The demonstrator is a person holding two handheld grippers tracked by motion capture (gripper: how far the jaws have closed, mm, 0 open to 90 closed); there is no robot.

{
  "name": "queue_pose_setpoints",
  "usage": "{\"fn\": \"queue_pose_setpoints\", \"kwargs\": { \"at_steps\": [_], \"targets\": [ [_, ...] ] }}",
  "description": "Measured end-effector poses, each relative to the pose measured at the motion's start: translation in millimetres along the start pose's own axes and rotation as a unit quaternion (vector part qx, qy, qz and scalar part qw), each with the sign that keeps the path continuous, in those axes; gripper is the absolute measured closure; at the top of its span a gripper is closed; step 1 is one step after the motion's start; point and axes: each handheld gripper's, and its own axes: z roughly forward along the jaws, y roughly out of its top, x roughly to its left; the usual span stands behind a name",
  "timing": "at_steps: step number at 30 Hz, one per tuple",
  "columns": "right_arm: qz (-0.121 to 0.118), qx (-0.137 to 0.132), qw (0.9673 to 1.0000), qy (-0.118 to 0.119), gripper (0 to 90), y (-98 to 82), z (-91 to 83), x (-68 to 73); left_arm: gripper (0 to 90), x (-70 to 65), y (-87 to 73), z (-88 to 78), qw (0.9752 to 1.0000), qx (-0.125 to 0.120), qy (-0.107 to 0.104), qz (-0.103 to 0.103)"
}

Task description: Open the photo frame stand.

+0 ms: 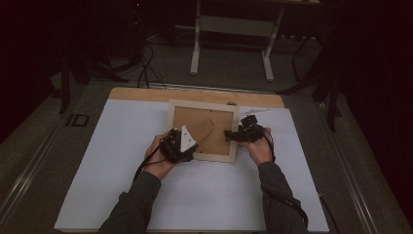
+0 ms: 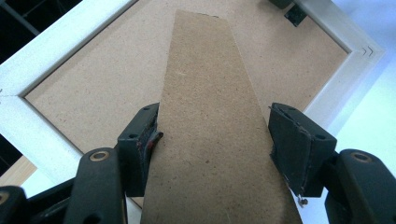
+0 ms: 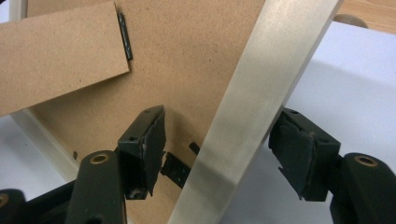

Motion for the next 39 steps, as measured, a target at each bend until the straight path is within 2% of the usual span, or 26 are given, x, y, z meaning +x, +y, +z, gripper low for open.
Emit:
{"fn": "queue_pose_setpoints", "kwargs": {
  "at_steps": [5,9,12,21,25,28,39],
  "targets": [
    [0.011,0.001,0.9998,0.016,32.9,3.4,3.8,-2.8,38.7,-0.3,-0.7,-1.7,1.0,-0.008,-0.003,0.001],
    [0.024,-0.004,0.999,0.038,33.3,4.2,5.5,-6.6,38.7,-0.2,-1.0,-2.7,0.9999,-0.016,-0.005,0.003],
    [0.034,-0.007,0.9986,0.041,35.9,3.7,4.8,-8.3,38.7,0.3,-1.5,-2.8,0.9998,-0.018,-0.008,0.004],
    [0.04,-0.008,0.9978,0.052,39.4,4.5,4.2,-12.2,38.6,0.9,-1.3,-5.6,0.9994,-0.031,-0.017,0.001],
    [0.047,-0.015,0.9966,0.066,43.6,2.0,2.2,-16.7,38.6,2.8,-0.5,-6.4,0.9989,-0.036,-0.028,-0.014],
    [0.06,-0.023,0.9949,0.078,46.0,-1.1,0.9,-20.2,38.6,3.2,-0.6,-6.5,0.9988,-0.036,-0.03,-0.015],
    [0.063,-0.041,0.9927,0.094,50.0,-8.1,-3.7,-23.6,38.4,5.4,-0.6,-8.1,0.9975,-0.037,-0.051,-0.032]
  ]
}}
